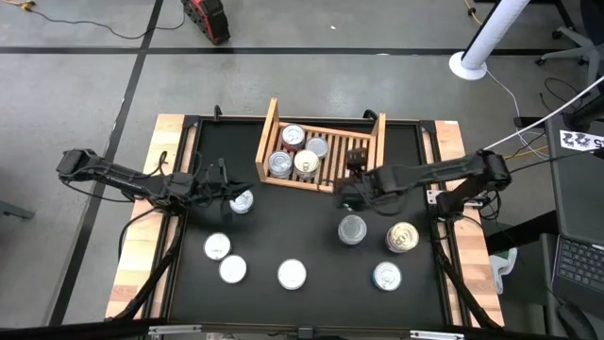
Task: Stack canned seafood by type on shelf
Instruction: Stack the green tuna can on top of the other green tuna can on the shelf
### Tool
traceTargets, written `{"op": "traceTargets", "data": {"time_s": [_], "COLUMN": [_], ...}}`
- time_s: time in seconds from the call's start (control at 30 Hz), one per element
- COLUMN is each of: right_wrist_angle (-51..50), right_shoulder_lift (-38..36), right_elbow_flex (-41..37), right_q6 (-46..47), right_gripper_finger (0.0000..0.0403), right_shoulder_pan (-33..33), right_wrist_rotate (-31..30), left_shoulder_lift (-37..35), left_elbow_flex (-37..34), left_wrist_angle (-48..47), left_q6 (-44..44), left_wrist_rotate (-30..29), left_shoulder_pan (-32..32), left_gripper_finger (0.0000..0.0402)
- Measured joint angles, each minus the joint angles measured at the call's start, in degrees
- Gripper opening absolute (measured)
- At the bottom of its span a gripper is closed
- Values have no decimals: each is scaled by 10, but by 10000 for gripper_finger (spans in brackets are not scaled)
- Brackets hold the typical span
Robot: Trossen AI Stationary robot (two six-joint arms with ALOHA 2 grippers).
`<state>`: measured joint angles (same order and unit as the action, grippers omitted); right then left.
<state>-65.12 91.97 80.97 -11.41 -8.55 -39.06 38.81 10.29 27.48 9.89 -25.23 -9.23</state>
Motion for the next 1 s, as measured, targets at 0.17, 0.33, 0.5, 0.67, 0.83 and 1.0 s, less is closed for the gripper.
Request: {"op": "traceTargets", "data": {"time_s": [0.17,0.33,0.5,0.67,0.83,1.0], "right_wrist_angle": [-35,-82,-132,-138,-126,-103], "right_shoulder_lift": [-20,-20,-26,-36,-38,-38], "right_elbow_flex": [0,0,0,-4,-22,-40], "right_q6": [102,168,277,383,453,515], "right_gripper_finger": [250,250,250,250,250,250], "right_shoulder_pan": [-57,-106,-148,-203,-265,-307], "right_wrist_rotate": [83,154,193,189,161,156], "left_shoulder_lift": [120,248,363,476,578,657], "left_elbow_flex": [60,153,259,363,460,541], "left_wrist_angle": [48,81,80,75,60,23], "left_q6": [-36,-97,-166,-220,-238,-251], "left_wrist_rotate": [15,47,105,153,185,205], "left_shoulder_pan": [0,0,0,0,0,0], "left_gripper_finger": [1,1,1,2,31,89]}}
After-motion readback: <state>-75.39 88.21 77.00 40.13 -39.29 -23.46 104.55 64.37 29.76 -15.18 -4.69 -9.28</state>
